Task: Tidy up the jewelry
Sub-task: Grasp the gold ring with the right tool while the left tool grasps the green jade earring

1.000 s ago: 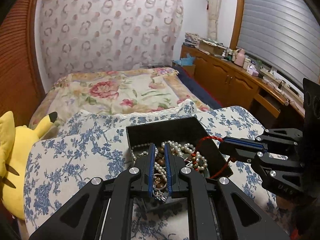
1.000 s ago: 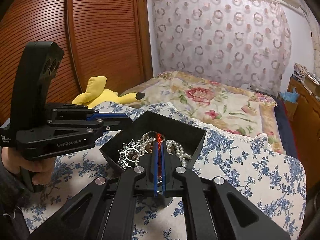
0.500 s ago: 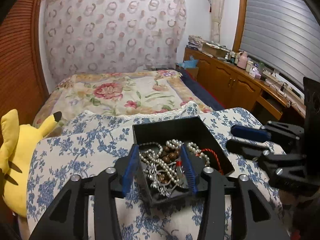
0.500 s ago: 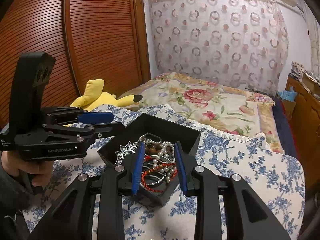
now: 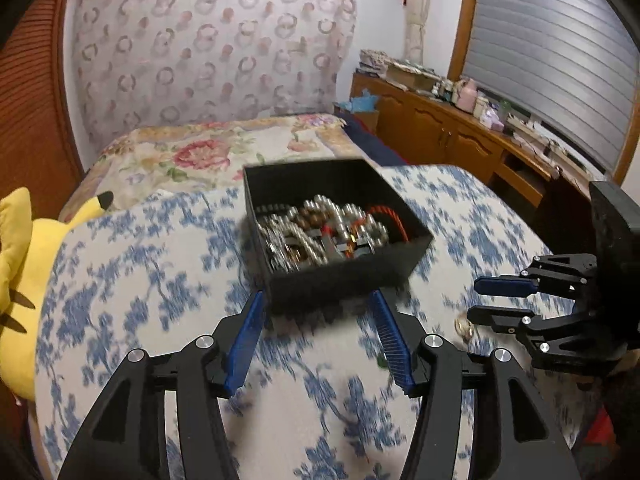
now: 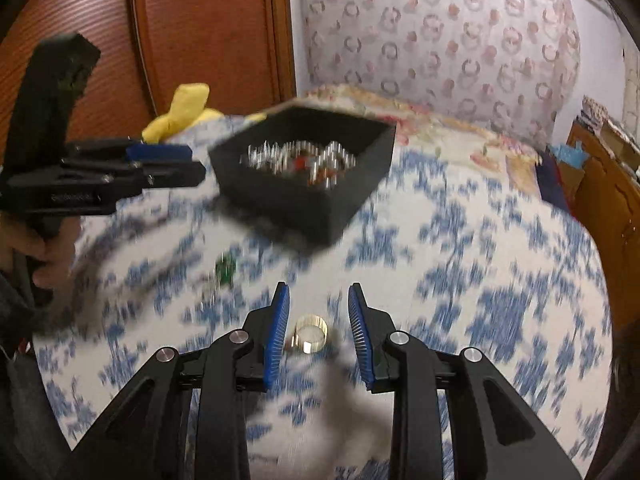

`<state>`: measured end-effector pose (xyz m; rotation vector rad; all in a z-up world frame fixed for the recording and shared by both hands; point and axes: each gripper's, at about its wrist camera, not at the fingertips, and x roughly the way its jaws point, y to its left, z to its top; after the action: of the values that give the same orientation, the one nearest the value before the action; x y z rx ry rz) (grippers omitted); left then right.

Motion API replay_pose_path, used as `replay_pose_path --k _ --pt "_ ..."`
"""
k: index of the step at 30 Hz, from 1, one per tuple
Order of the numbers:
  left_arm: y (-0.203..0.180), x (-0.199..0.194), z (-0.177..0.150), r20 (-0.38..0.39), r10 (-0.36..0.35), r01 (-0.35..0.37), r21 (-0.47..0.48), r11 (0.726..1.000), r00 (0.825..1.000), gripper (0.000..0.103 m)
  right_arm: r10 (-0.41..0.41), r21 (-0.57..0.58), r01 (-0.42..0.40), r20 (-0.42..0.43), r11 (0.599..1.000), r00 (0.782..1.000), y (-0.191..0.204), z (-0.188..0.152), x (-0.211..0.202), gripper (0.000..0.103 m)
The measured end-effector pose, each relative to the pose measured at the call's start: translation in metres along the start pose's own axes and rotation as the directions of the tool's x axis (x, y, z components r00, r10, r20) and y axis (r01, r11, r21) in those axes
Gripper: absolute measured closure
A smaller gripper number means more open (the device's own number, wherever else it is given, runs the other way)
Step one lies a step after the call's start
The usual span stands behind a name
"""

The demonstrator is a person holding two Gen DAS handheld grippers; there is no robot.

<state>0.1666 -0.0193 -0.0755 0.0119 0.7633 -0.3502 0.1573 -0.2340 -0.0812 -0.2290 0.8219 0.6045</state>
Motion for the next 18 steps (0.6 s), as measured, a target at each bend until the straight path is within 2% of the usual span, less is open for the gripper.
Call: replay_pose_path --k 6,7,8,9,18 --pt "-0.005 0.010 -0.017 -0.054 -0.008 0.008 0.010 1.000 0.999 0.050 0.013 -0.005 -0.013 -0.016 1.000 1.000 0.006 -0.009 0.001 0.070" --pt "-0.005 0.010 -0.019 -0.060 -0.011 0.012 0.009 1.000 0.998 0.050 0.019 -0.011 -0.019 -0.015 1.000 1.000 0.008 -0.009 0.001 0.071" --pt "-0.006 0.011 -0.021 -0.065 -0.013 0.014 0.010 1.000 0.998 0.050 0.025 -0.020 -0.026 -0.016 0.999 1.000 0.011 -0.008 0.001 0.078" --pt "-0.006 0.012 -0.021 -0.067 -0.013 0.014 0.011 1.000 0.998 0.050 0.031 -0.026 -0.031 -0.020 0.999 0.999 0.012 -0.008 0.002 0.080" --pt "-0.012 0.016 -0.023 -0.081 -0.024 0.025 0.018 1.000 0.996 0.050 0.010 -0.085 -0.016 -0.072 0.996 0.997 0.014 -0.012 0.013 0.085"
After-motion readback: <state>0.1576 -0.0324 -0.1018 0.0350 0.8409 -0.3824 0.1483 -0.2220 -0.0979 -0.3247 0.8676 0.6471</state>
